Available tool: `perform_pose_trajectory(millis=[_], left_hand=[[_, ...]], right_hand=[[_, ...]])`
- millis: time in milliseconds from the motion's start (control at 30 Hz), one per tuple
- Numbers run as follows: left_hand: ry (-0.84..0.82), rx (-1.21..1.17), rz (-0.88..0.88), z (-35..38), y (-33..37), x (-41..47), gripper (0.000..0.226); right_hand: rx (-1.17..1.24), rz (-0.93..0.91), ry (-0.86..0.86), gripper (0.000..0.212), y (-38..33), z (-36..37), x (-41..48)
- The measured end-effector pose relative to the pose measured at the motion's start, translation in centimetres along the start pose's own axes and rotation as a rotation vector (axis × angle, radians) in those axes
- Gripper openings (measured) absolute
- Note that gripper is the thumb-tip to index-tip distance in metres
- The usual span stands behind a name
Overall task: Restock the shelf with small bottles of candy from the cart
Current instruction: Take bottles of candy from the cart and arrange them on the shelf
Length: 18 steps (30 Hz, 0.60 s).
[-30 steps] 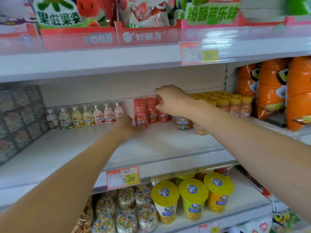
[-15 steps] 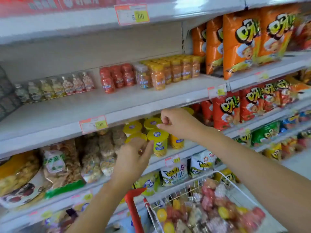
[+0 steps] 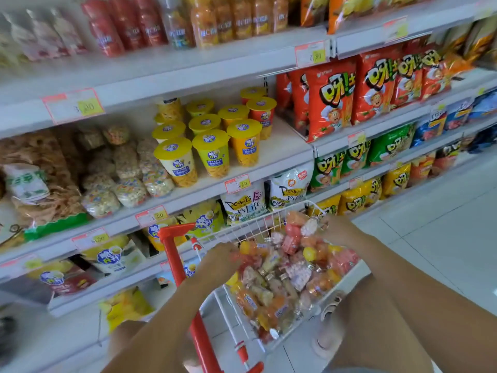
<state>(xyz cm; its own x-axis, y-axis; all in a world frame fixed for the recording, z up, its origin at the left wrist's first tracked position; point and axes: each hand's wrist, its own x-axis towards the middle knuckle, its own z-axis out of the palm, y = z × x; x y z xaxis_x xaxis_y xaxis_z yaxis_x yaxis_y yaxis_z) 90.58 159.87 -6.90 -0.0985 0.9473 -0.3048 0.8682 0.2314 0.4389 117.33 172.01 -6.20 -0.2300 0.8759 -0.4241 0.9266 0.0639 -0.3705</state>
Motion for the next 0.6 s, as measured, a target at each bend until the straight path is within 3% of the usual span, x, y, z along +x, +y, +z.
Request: perform_pose_trajectory(millis=[33,133,333,600], left_hand=[[-0.056,0.082,-0.006,0.7,-0.1,0.4,0.029],[-0.197,0.311,-0.042,2.4,-0.9,1.5,0.042],[-0.076,0.498,-0.105,4.0,-0.2,3.6,0.029],[-0.08,0.678,-0.072,6.4,-0.3,5.6,0.028]], right_hand=[[-0.003,0.028,-0.013,0.016,1.1,0.7,0.1],[-0.01,0.083,-0.047,0.034,3.2,3.1,0.7],[-0.422,0.013,-0.094,0.067,4.7,7.2,2.6],[-0.439,-0.112,-0.032,0.076,4.3,9.2,4.9]])
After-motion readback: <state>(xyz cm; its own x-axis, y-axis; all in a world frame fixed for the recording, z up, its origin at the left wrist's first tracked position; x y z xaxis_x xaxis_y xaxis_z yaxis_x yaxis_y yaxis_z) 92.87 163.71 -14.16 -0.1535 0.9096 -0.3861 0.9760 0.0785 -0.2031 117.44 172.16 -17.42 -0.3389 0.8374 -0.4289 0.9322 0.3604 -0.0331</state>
